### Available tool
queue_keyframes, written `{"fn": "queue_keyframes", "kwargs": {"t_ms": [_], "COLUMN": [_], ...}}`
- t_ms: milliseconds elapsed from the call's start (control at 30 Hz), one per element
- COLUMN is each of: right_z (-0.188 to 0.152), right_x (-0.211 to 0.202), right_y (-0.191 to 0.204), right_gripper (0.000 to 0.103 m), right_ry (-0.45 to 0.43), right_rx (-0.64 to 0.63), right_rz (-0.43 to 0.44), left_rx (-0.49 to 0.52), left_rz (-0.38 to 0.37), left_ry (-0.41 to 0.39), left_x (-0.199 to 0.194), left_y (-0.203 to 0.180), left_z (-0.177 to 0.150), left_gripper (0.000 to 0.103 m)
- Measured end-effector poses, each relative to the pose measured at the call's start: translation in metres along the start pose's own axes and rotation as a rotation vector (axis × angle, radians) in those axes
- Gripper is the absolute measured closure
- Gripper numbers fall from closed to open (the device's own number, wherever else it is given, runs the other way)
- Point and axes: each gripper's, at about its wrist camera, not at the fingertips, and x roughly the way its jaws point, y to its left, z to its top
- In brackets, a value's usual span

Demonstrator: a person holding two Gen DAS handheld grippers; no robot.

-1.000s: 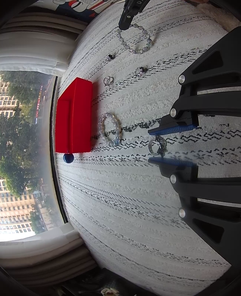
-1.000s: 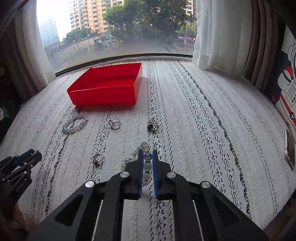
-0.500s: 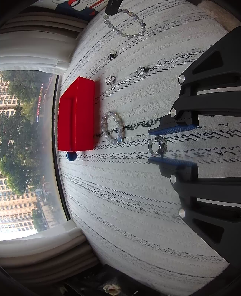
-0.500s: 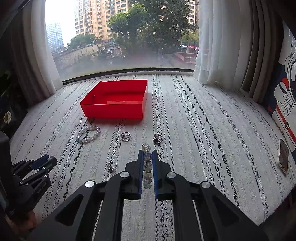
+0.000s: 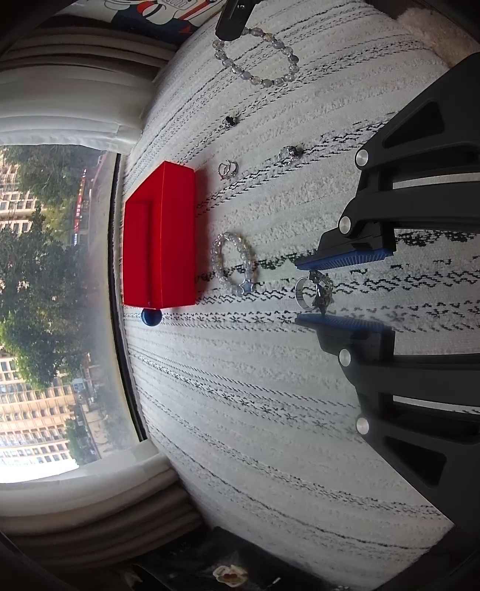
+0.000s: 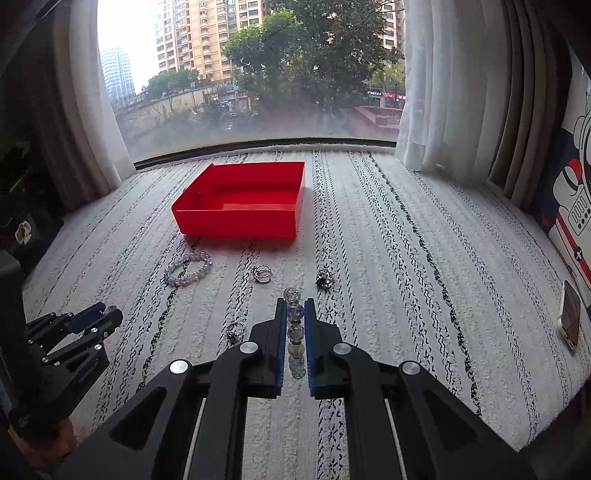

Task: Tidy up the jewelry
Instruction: 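Carry the ring and bracelet over the red tray with both tools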

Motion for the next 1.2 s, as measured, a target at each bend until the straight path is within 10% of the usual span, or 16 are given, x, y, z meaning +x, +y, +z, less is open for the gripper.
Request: {"fn": "queue_keyframes", "kwargs": {"t_ms": [600,1200], "right_z": [0.112,0.196], "right_x": [0.019,0.137], "right_y": [0.029,0.041], "right_gripper": [0.094,0.094], "right_ry": [-0.055,0.07], "right_rx": [-0.055,-0.033], "right_rz": [0.088,0.106], "left_rx": [0.003,0.076], "left_rz": [-0.002,0.016], "left_ry": [-0.025,0.071], "left_x": [0.024,0.136], "left_y": [0.005,-0.007], "left_z": [0.125,0.216], "left_gripper": [0.08,0.08]}}
